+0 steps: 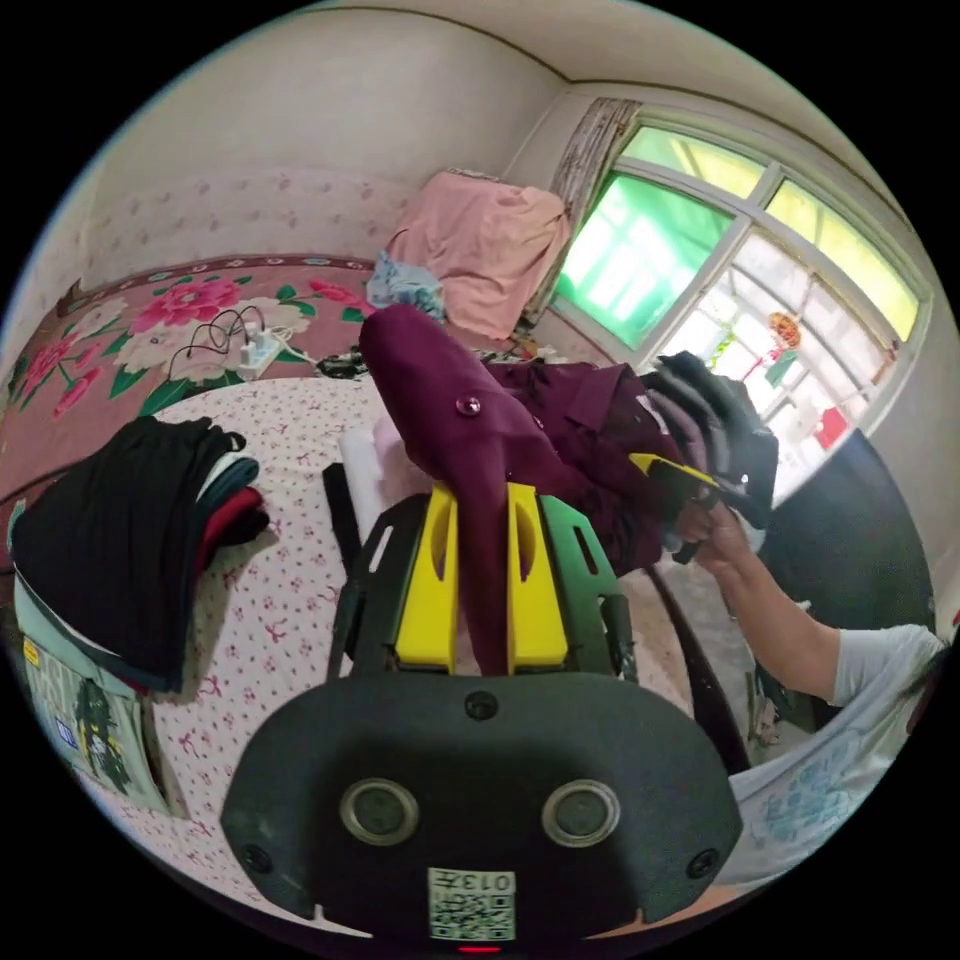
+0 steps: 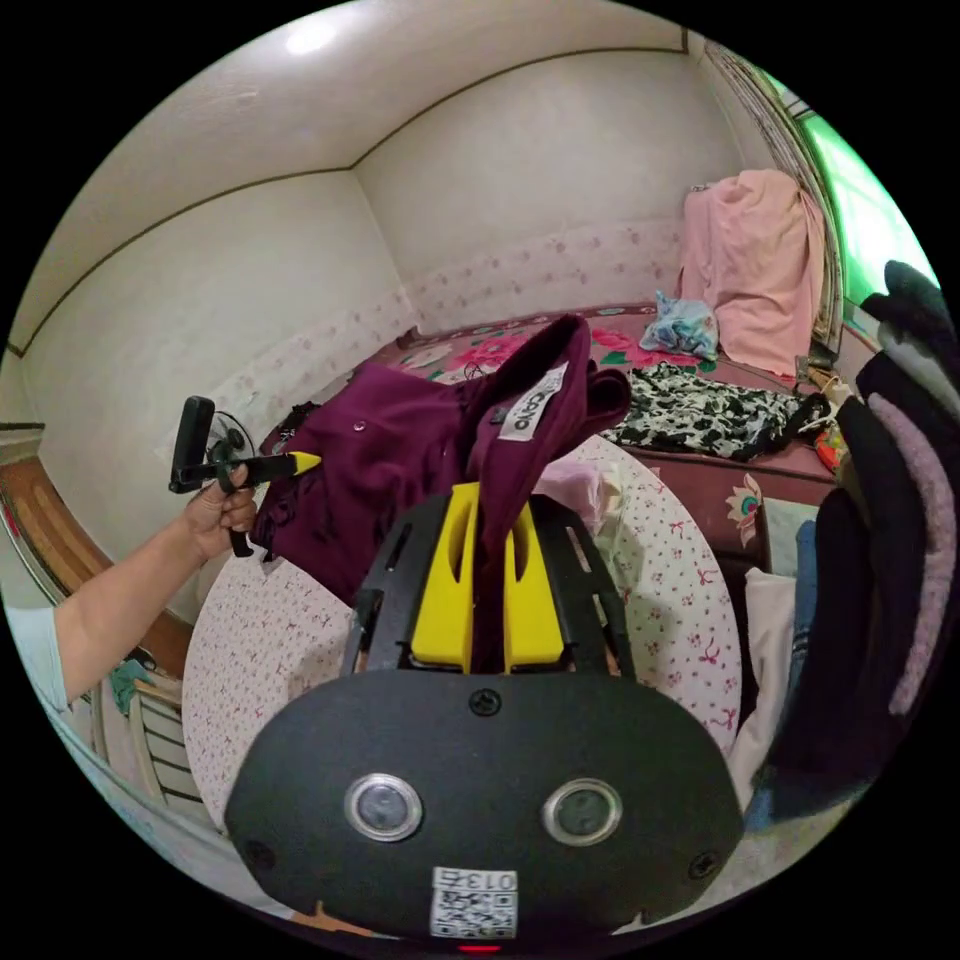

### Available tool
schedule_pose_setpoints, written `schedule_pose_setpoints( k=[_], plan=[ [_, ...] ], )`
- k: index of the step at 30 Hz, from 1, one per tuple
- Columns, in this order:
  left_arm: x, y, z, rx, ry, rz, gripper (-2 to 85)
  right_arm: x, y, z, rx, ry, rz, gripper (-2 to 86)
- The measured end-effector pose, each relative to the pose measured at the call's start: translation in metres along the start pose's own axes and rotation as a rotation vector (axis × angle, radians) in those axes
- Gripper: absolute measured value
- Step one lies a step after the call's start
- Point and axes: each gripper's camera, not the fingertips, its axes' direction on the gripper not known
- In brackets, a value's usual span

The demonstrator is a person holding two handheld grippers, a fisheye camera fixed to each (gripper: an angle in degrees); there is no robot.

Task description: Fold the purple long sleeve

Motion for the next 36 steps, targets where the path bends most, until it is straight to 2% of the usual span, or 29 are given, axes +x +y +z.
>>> schedule_pose_setpoints(
  k=[4, 7, 11, 14, 16, 20, 22, 24, 25, 28, 30, 33, 36],
  plan=[
    [-0.018, -0.015, 0.047, -0.069, -0.104, -0.093, 9.4, 0.027, -0.022, 0.059, -0.114, 0.038, 0.063, 2.1],
    [-0.030, -0.008, 0.049, 0.017, 0.007, -0.200, 9.9, 0.045, -0.019, 0.090, -0.188, 0.044, 0.120, 6.7],
    [-0.027, -0.004, 0.031, 0.059, 0.086, -0.211, 9.2, 0.062, -0.016, 0.074, -0.123, -0.086, 0.201, 9.3],
    [-0.011, 0.001, -0.013, 0.185, -0.092, -0.155, 7.2, 0.049, -0.021, 0.038, -0.014, 0.024, 0.103, 7.3],
    [0.030, -0.017, -0.020, 0.203, -0.248, 0.005, 5.7, 0.020, -0.033, 0.029, 0.043, 0.106, -0.034, 5.8],
    [0.100, -0.051, 0.027, 0.085, -0.399, 0.238, 1.7, -0.078, -0.070, 0.054, 0.071, 0.169, -0.384, 1.6],
    [0.120, -0.055, 0.070, -0.023, -0.593, 0.265, 0.5, -0.111, -0.076, 0.078, 0.065, 0.251, -0.457, 0.8],
    [0.125, -0.050, 0.091, -0.044, -0.702, 0.282, 0.1, -0.127, -0.081, 0.114, -0.074, 0.296, -0.490, 0.5],
    [0.122, -0.049, 0.100, -0.080, -0.702, 0.251, -0.1, -0.128, -0.082, 0.145, -0.261, 0.272, -0.501, 0.3],
    [0.117, -0.052, 0.095, -0.057, -0.600, 0.160, -0.3, -0.132, -0.084, 0.162, -0.299, 0.196, -0.489, 0.1],
    [0.125, -0.054, 0.091, -0.050, -0.596, 0.170, -0.3, -0.139, -0.090, 0.162, -0.317, 0.185, -0.490, 0.1],
    [0.151, -0.046, 0.070, 0.034, -0.635, 0.192, -0.4, -0.156, -0.096, 0.144, -0.293, 0.249, -0.485, 0.0],
    [0.183, -0.018, 0.055, 0.172, -0.741, 0.279, -0.4, -0.185, -0.083, 0.099, -0.030, 0.319, -0.523, -0.1]
  ],
)
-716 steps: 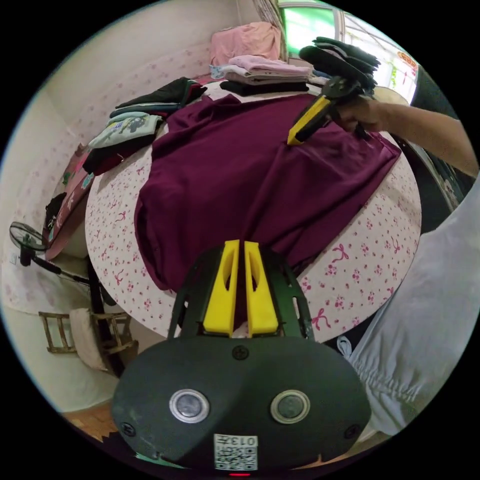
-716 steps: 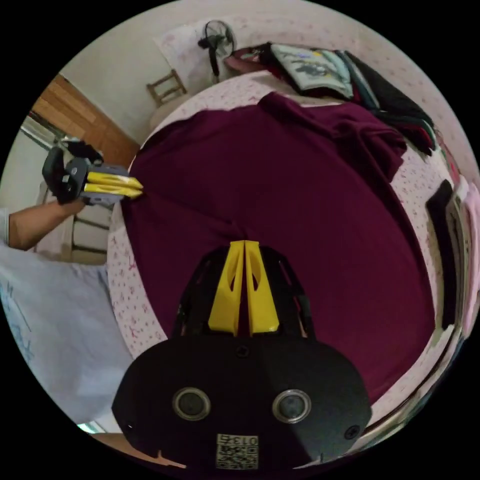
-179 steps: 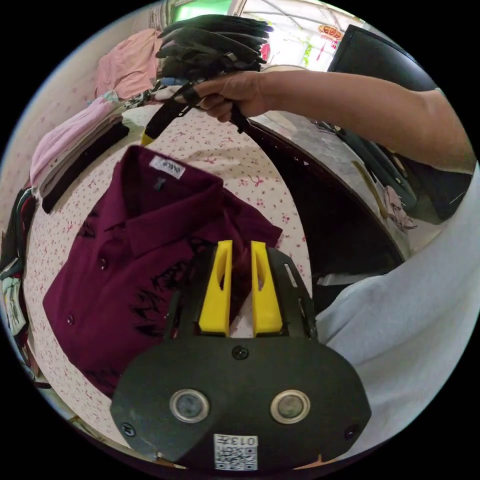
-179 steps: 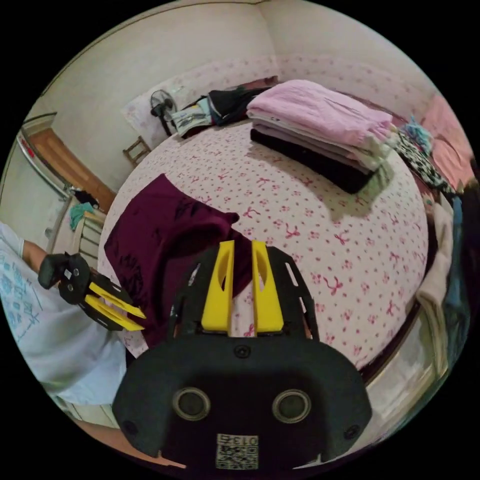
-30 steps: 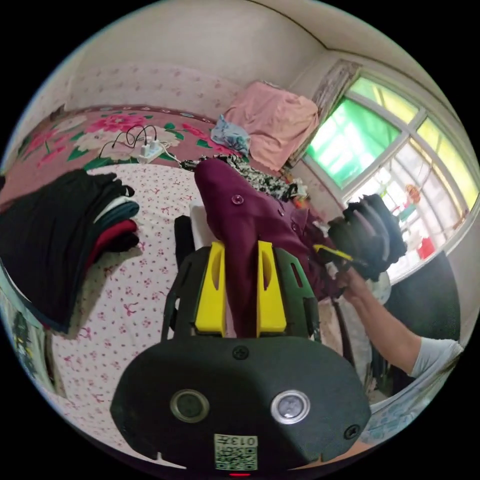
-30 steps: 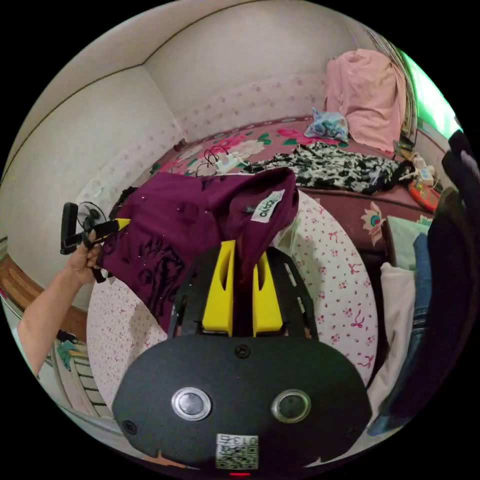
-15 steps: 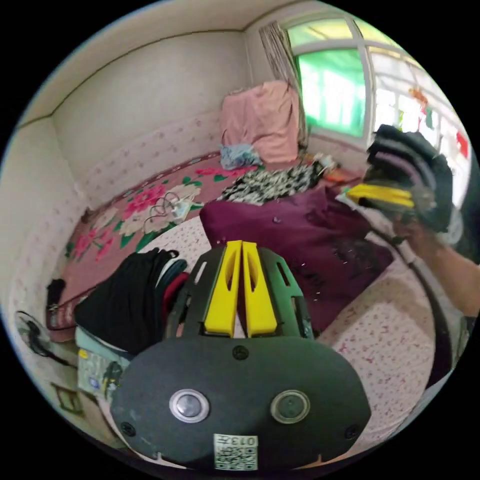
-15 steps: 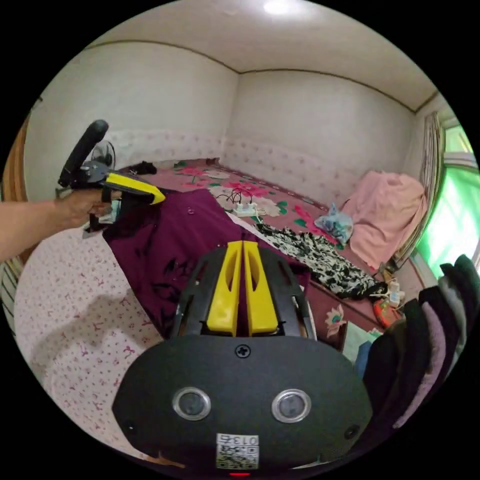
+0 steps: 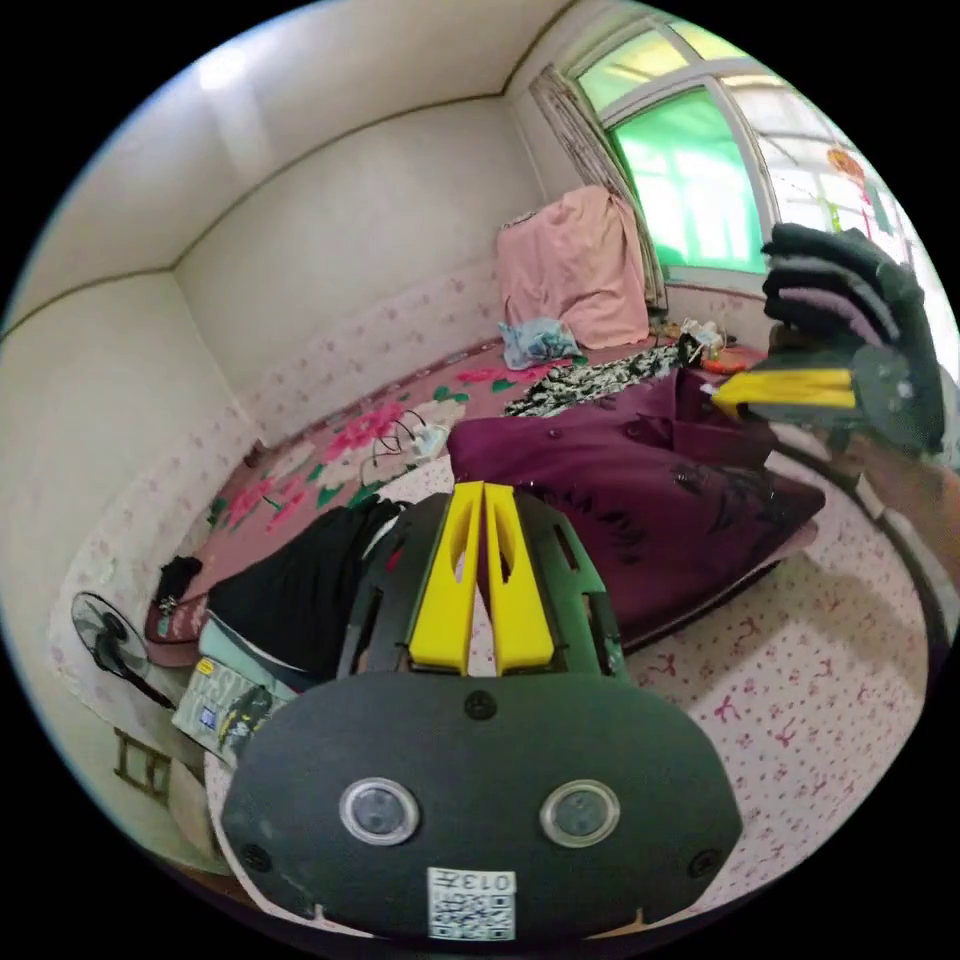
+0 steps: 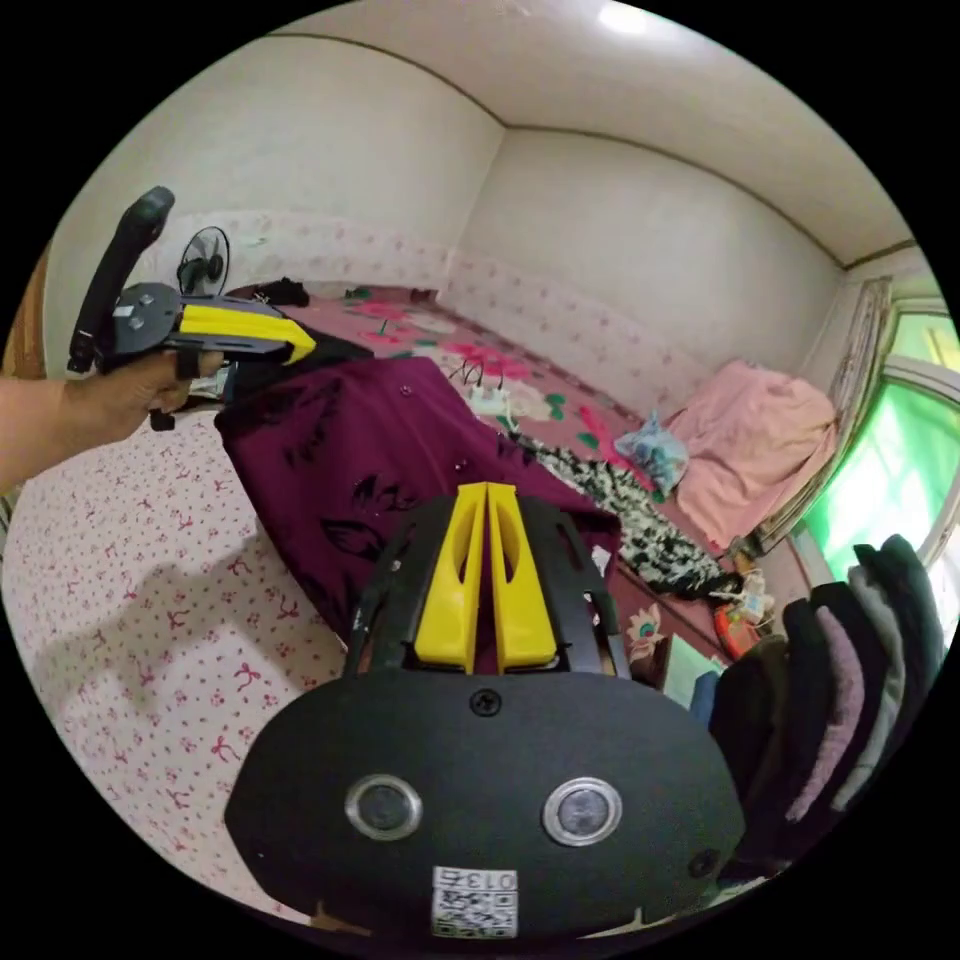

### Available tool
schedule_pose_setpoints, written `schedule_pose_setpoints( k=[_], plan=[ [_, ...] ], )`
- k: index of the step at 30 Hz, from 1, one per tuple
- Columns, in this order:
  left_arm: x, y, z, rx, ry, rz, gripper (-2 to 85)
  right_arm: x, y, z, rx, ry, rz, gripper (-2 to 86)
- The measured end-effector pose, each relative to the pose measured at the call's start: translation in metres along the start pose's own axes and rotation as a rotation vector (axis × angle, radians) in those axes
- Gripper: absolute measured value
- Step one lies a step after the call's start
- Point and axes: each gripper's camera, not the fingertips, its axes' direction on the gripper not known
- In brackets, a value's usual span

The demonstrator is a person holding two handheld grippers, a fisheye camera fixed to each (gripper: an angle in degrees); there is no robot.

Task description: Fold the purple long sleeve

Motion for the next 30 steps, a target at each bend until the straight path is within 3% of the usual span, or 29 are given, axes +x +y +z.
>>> schedule_pose_setpoints(
  k=[3, 5, 10, 15, 17, 20, 25, 30],
  plan=[
    [0.025, 0.012, 0.019, -0.131, 0.005, 0.091, -0.3, -0.033, 0.006, -0.010, 0.073, 0.121, -0.063, -0.1],
    [0.032, 0.015, 0.037, -0.214, 0.012, 0.120, -0.3, -0.054, 0.007, 0.032, -0.187, -0.022, -0.135, -0.1],
    [0.042, 0.010, 0.051, -0.326, -0.048, 0.249, -0.3, -0.070, -0.011, 0.046, -0.258, -0.036, -0.114, 0.0],
    [0.009, 0.028, 0.011, -0.250, 0.063, 0.022, -0.3, -0.087, -0.022, 0.017, -0.251, 0.090, -0.118, -0.1],
    [0.002, 0.061, -0.011, -0.204, 0.156, -0.055, -0.3, -0.085, -0.020, -0.039, -0.021, 0.024, 0.011, -0.1],
    [-0.004, 0.139, -0.030, -0.241, 0.256, -0.201, -0.3, -0.112, -0.003, -0.080, 0.105, -0.050, 0.049, -0.1],
    [-0.024, 0.245, -0.043, -0.377, 0.233, -0.196, -0.3, -0.183, 0.019, -0.068, -0.023, -0.160, -0.010, -0.2],
    [-0.095, 0.290, -0.033, -0.431, 0.206, -0.210, -0.3, -0.246, 0.008, -0.049, -0.087, -0.209, -0.019, -0.1]
  ],
)
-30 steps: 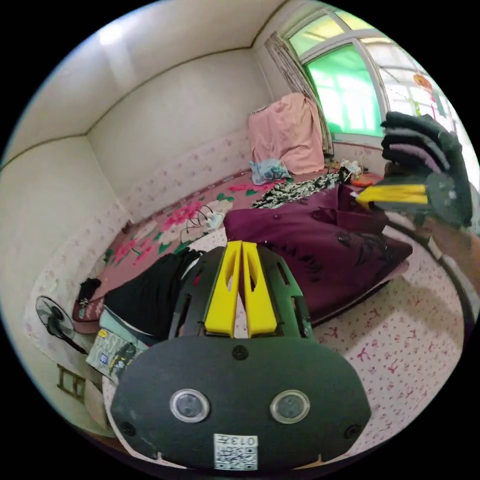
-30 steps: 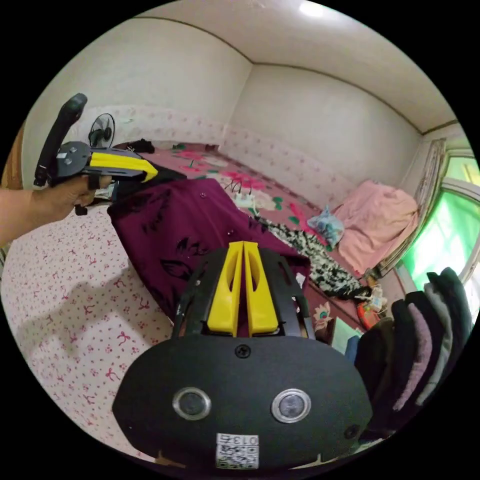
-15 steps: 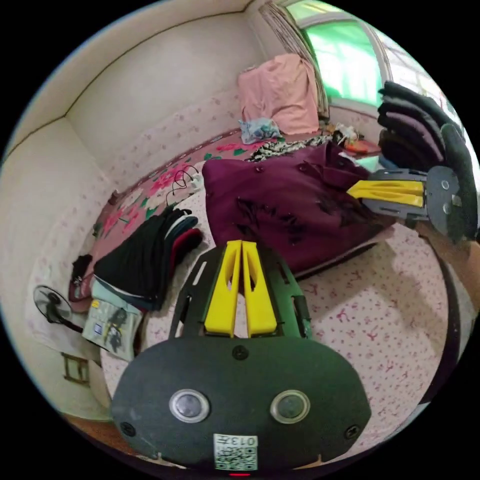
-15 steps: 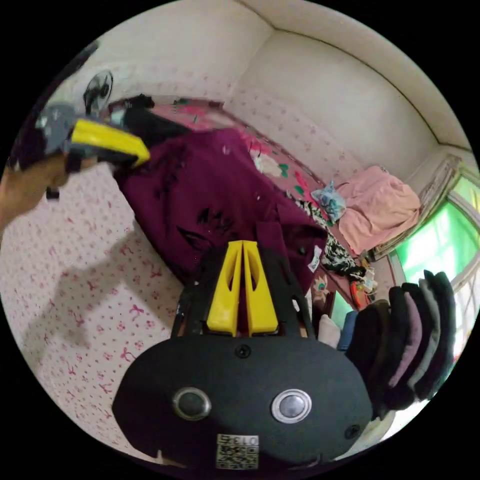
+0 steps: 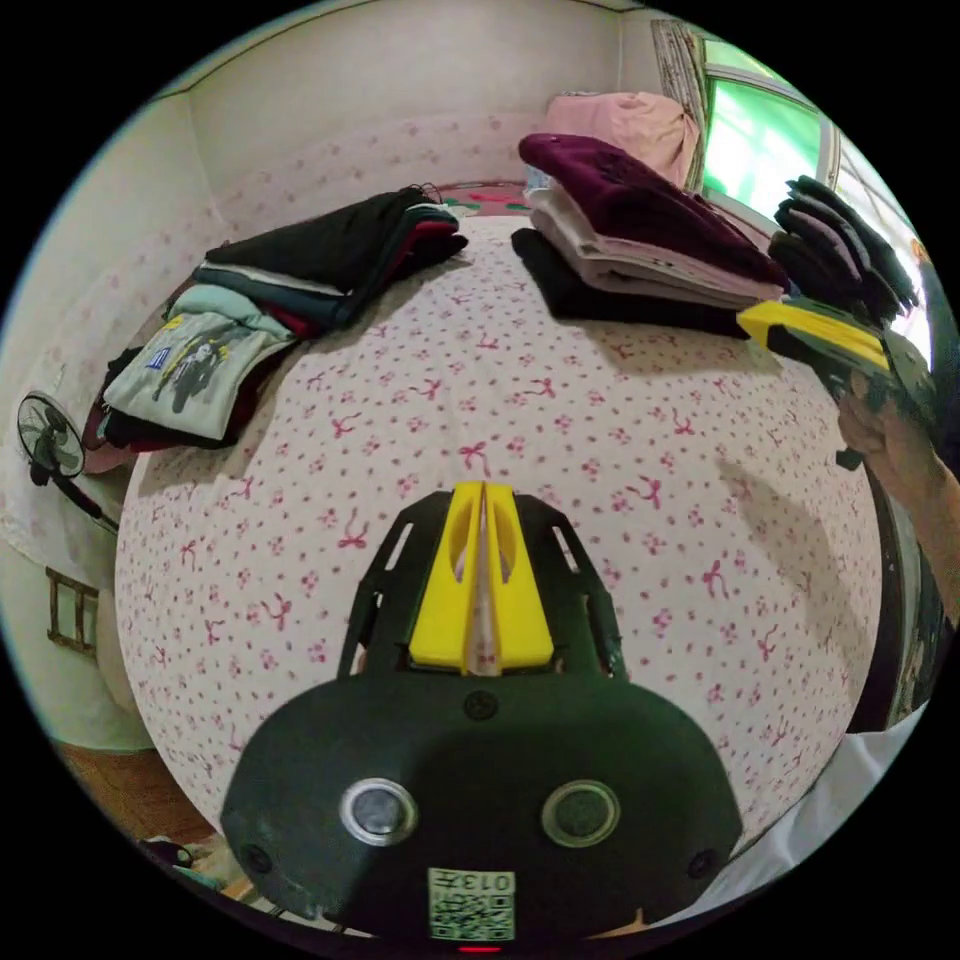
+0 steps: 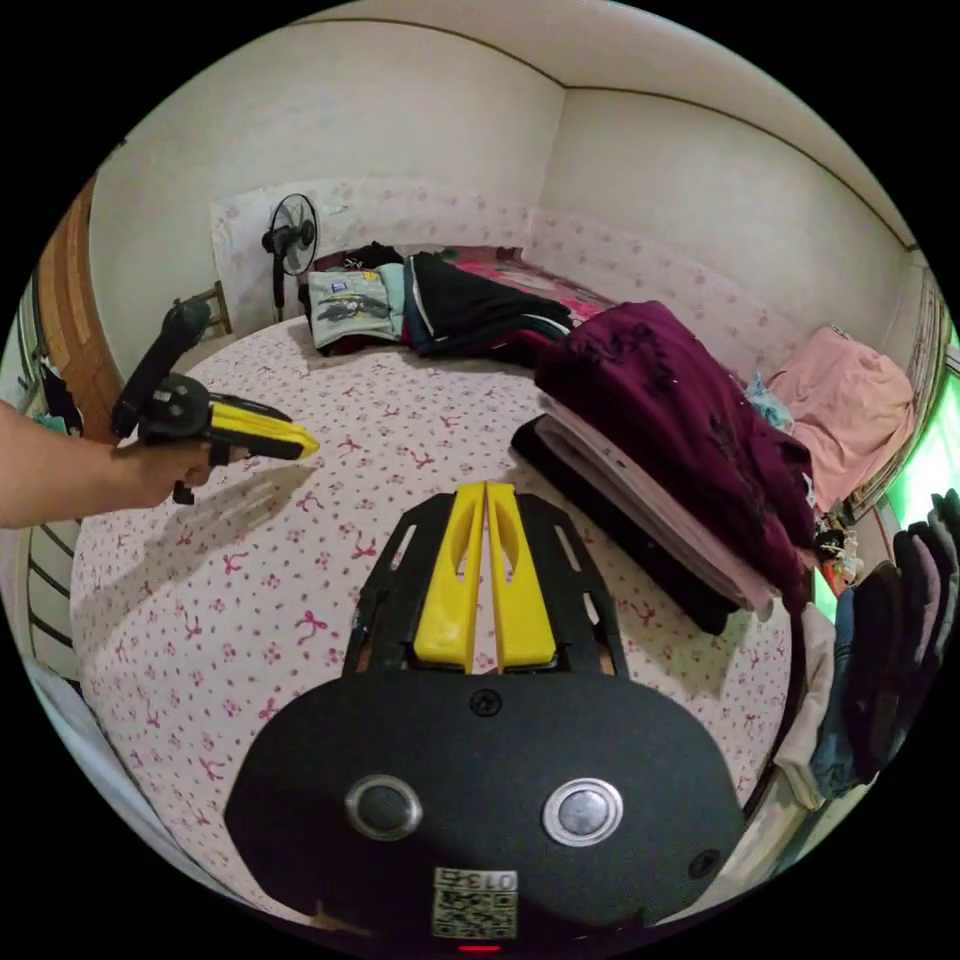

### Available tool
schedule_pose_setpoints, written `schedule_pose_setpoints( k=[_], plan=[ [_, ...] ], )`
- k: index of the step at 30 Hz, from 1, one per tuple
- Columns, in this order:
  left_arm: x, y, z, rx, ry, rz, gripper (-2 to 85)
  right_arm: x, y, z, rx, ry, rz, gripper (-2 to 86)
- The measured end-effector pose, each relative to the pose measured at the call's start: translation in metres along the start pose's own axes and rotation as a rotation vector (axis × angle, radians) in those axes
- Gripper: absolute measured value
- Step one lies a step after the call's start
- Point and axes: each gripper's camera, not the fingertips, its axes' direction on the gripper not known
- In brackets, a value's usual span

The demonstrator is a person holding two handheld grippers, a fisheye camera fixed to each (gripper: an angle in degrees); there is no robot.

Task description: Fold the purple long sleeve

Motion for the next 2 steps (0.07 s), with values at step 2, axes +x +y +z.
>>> schedule_pose_setpoints(
  k=[2],
  plan=[
    [-0.033, 0.000, -0.001, 0.007, -0.001, -0.015, -0.2, -0.025, -0.014, 0.014, -0.023, -0.019, 0.006, -0.1]
  ],
)
